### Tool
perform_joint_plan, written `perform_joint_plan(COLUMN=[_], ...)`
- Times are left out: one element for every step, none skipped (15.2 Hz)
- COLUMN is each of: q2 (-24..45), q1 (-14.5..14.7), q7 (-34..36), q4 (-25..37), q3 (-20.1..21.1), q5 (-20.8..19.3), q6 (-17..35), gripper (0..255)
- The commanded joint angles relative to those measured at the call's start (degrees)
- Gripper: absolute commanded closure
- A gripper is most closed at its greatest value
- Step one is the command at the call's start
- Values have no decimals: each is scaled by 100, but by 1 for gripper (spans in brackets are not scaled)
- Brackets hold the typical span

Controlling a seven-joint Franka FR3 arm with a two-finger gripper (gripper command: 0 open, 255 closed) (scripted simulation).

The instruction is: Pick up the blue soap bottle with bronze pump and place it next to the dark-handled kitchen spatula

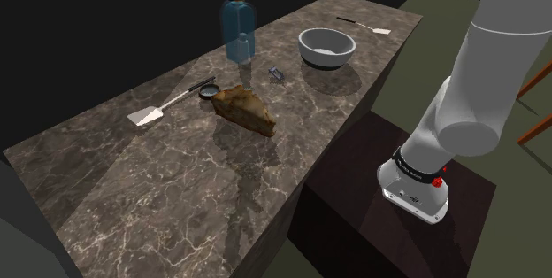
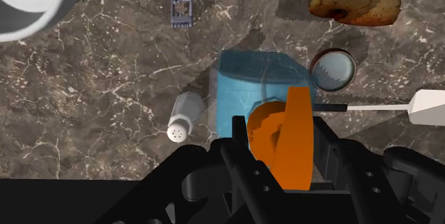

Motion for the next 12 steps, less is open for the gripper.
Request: perform_joint_plan(q2=[75,38,8,-22,-50,-75,-98,-119,-138,-155,-170,-184], q1=[126,122,117,114,110,107,104,102,99,97,95,93], q7=[198,197,196,195,194,194,193,193,192,192,192,192], q4=[111,-21,-143,-264,-381,-495,-605,-712,-816,-918,-1016,-1112], q3=[70,69,68,68,67,66,65,65,64,63,63,62], q5=[-25,-20,-17,-13,-10,-7,-5,-2,0,2,3,5], q6=[-35,60,152,243,333,422,509,595,680,765,848,931], gripper=[255,255,255,255,255,255,255,255,255,255,255,255])
